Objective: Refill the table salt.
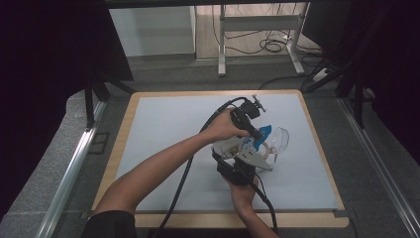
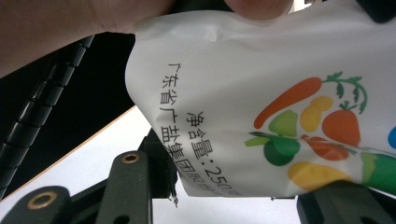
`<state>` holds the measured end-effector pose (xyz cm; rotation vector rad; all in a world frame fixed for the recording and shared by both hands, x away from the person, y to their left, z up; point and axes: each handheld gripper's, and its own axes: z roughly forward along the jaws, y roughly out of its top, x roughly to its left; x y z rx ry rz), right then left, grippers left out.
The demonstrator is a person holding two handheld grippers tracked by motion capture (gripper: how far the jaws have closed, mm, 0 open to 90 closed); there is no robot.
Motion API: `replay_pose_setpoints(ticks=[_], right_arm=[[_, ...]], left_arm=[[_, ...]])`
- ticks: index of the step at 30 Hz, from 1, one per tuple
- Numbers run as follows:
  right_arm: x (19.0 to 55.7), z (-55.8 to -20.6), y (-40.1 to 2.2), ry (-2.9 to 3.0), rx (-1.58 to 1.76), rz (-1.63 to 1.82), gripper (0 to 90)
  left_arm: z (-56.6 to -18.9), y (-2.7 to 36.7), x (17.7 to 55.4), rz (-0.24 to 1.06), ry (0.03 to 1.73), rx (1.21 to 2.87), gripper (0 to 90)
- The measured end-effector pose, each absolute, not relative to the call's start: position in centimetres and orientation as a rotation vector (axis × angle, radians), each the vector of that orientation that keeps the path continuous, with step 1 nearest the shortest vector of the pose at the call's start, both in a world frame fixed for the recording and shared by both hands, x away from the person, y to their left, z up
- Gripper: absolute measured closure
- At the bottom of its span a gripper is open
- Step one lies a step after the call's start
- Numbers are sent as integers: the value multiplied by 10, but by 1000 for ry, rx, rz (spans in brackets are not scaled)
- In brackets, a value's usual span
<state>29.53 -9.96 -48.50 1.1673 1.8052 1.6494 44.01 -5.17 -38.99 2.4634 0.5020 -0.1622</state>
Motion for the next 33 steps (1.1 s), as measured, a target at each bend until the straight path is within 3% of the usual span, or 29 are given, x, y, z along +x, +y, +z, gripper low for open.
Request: replay_pose_setpoints(ticks=[33], right_arm=[[296, -483, -101, 1804, 1167, 1654, 539]], left_arm=[[-388, -54, 440, -157, 501, 2465, 896]])
